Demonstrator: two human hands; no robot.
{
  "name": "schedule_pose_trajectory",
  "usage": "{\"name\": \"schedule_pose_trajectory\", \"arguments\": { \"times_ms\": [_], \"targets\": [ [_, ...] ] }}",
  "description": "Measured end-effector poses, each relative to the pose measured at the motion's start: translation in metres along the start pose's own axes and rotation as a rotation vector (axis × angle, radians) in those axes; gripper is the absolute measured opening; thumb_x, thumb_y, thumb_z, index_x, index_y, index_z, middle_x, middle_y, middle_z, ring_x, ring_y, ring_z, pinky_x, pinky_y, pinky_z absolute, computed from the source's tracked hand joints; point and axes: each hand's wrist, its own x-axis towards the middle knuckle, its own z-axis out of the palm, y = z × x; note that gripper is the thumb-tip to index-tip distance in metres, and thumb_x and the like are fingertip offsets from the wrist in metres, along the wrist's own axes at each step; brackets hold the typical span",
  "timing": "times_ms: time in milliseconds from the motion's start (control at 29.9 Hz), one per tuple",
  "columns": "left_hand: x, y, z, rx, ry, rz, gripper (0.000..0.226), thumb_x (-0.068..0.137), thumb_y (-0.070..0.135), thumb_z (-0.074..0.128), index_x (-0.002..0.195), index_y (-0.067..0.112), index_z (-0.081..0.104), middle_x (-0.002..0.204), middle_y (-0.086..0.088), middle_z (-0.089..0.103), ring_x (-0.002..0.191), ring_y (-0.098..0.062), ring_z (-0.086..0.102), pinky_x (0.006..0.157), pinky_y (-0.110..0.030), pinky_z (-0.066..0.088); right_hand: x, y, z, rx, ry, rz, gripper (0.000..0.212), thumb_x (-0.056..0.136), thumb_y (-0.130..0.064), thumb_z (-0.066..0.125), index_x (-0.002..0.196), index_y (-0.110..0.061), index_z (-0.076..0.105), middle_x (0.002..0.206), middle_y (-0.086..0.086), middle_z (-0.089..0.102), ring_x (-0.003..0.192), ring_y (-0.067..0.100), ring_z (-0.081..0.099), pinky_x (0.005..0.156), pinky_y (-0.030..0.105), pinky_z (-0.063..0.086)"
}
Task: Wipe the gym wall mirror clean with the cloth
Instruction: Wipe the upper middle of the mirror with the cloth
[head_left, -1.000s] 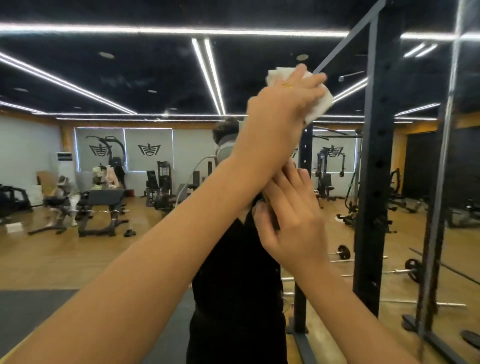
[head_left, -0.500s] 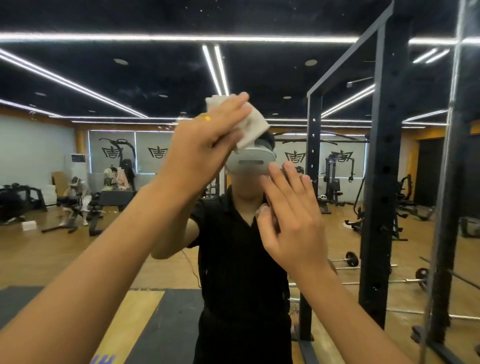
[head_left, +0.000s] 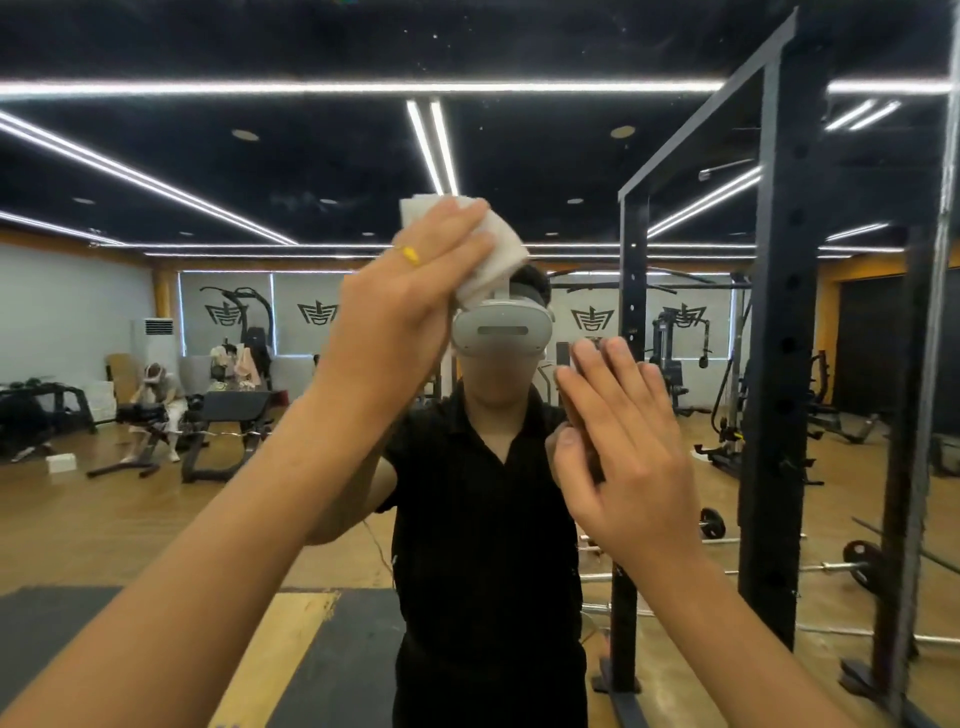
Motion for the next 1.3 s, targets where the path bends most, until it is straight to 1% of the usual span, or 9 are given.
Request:
{"name": "schedule_pose_trajectory", "arguments": {
  "times_ms": [100,201,401,602,769,869,1003,1170,1304],
  "targets": [
    [-0.014,-0.022,-0.014,0.034,0.046,-0.16,0.031,0.102,0.008,0.057,0.131,0.006,0.068,0.136,-0.012,0.066,0.107,-0.031,0.07,0.099,-0.019,0.049,-0.002,0.0,0.0,0.001,-0.002,0.005,0.05,0.098,-0.016,0.052,0.148,-0.008,0.051,0.159,0.012,0.044,0.155,0.025,0.029,0.128,0.048,0.021],
    [-0.021,-0.022,-0.013,-0.037,0.069,-0.259,0.031,0.105,0.011,0.058,0.134,0.006,0.066,0.142,-0.008,0.061,0.116,-0.022,0.067,0.103,-0.005,0.041,-0.002,0.0,0.001,-0.004,0.0,0.005,0.049,0.099,-0.016,0.051,0.147,-0.008,0.051,0.159,0.012,0.044,0.155,0.026,0.03,0.128,0.048,0.021],
    [0.005,0.014,0.009,-0.133,0.121,-0.281,0.033,0.102,0.01,0.06,0.133,0.006,0.066,0.143,-0.01,0.06,0.134,-0.026,0.058,0.111,-0.035,0.047,-0.002,0.001,0.001,0.0,-0.009,0.004,0.05,0.098,-0.015,0.053,0.148,-0.007,0.051,0.159,0.012,0.044,0.155,0.025,0.03,0.128,0.047,0.02],
    [0.006,0.014,0.009,-0.078,0.074,-0.201,0.034,0.098,0.004,0.056,0.13,0.005,0.07,0.138,-0.011,0.066,0.127,-0.031,0.063,0.103,-0.045,0.055,-0.002,0.002,-0.001,0.023,-0.029,-0.001,0.05,0.098,-0.013,0.055,0.147,-0.006,0.052,0.16,0.011,0.043,0.155,0.025,0.028,0.129,0.046,0.017],
    [-0.026,-0.011,-0.014,0.018,0.145,-0.324,0.04,0.101,0.022,0.048,0.132,0.008,0.068,0.139,-0.008,0.065,0.117,-0.019,0.067,0.1,-0.028,0.055,-0.001,0.002,-0.002,0.024,-0.037,0.0,0.051,0.097,-0.012,0.057,0.147,-0.005,0.052,0.159,0.013,0.043,0.155,0.027,0.028,0.13,0.044,0.013],
    [-0.034,-0.022,-0.018,0.021,0.211,-0.477,0.037,0.105,0.024,0.052,0.137,0.01,0.065,0.144,-0.006,0.061,0.121,-0.003,0.055,0.103,-0.008,0.043,-0.001,0.002,-0.002,0.048,-0.045,0.014,0.052,0.097,-0.013,0.057,0.148,-0.006,0.051,0.16,0.012,0.042,0.156,0.025,0.026,0.13,0.042,0.012],
    [-0.021,-0.01,-0.011,-0.031,0.332,-0.608,0.033,0.105,0.021,0.058,0.136,0.011,0.065,0.141,-0.003,0.064,0.12,0.008,0.049,0.102,-0.005,0.04,-0.002,0.003,-0.002,0.057,-0.037,0.007,0.052,0.098,-0.015,0.056,0.148,-0.006,0.051,0.16,0.012,0.043,0.156,0.025,0.027,0.129,0.047,0.016],
    [-0.004,0.026,0.005,-0.064,0.267,-0.441,0.036,0.105,0.02,0.058,0.136,0.005,0.063,0.109,-0.001,0.074,0.09,0.004,0.057,0.076,0.002,0.043,-0.002,0.003,-0.001,0.037,-0.026,0.002,0.052,0.097,-0.014,0.058,0.148,-0.006,0.052,0.159,0.012,0.043,0.155,0.025,0.028,0.129,0.049,0.018],
    [-0.01,0.004,-0.007,0.009,0.141,-0.248,0.035,0.102,0.014,0.061,0.135,0.005,0.065,0.134,-0.011,0.068,0.107,-0.012,0.065,0.095,-0.001,0.04,-0.002,0.003,-0.002,0.034,-0.03,-0.003,0.052,0.098,-0.014,0.057,0.149,-0.006,0.051,0.16,0.011,0.042,0.156,0.025,0.027,0.13,0.044,0.014]
  ]
}}
